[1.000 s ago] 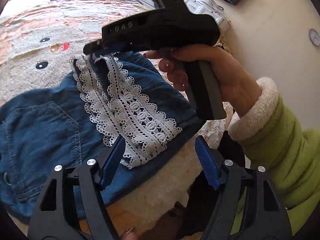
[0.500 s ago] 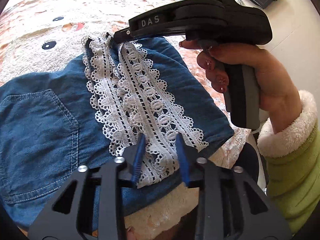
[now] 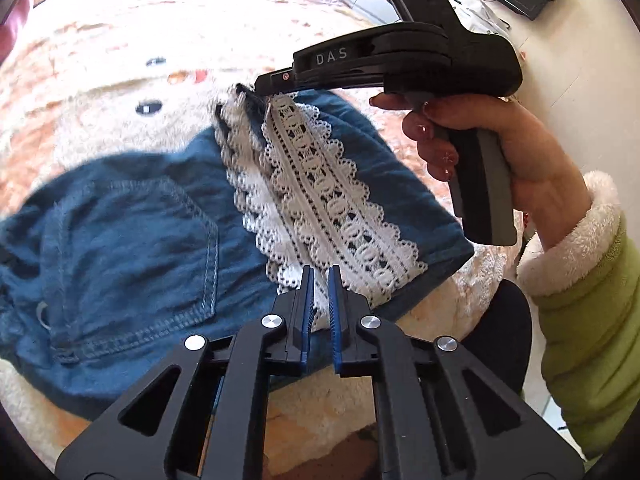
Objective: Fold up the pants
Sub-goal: 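Lay the lace hems down with the left gripper and release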
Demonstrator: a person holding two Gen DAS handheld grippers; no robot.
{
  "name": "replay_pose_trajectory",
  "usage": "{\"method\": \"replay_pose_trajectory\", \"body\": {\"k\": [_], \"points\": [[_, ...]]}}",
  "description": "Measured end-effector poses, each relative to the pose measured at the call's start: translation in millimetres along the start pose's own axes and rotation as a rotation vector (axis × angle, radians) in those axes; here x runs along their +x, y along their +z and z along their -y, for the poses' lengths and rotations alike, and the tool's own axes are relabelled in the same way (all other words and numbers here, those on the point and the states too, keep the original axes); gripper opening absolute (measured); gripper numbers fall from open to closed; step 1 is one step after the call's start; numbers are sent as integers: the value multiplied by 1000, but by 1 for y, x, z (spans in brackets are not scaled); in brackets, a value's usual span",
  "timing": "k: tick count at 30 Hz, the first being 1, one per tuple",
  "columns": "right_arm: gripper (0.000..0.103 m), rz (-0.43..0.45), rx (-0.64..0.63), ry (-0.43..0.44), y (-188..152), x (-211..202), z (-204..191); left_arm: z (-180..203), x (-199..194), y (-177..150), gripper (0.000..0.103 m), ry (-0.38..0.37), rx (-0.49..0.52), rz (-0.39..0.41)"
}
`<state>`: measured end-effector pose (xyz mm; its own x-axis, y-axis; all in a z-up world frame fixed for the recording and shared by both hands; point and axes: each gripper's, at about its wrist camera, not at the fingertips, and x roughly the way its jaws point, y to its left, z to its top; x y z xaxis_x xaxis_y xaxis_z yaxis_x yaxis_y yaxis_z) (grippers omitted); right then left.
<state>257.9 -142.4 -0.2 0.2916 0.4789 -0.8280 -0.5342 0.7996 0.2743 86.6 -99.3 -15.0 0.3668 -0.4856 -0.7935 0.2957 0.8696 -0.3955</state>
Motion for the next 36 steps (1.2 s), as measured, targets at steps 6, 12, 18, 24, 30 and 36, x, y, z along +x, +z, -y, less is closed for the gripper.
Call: {"method": "replay_pose_trajectory", "body": {"k": [6,12,18,24,30,36], "points": [[12,14,-13,8,-6,-5,2,14,-9,-4,31,20,18,10],[18,71,-2,24,-11,-35,7,41,-3,-16,40,80,213,16],[20,59,6,22,-17,-32,12,41,3,-11,40,-21,165,-18],[27,24,11,20,-18,-19,15,20,13,-3,3,-35,85,-20],[30,41,6,37,-13,-20,11,14,-19,-4,0,-5,113,-2],[30,14,-16,44,-12,-4,1,5,-8,-13,2,32,109,-52]]}}
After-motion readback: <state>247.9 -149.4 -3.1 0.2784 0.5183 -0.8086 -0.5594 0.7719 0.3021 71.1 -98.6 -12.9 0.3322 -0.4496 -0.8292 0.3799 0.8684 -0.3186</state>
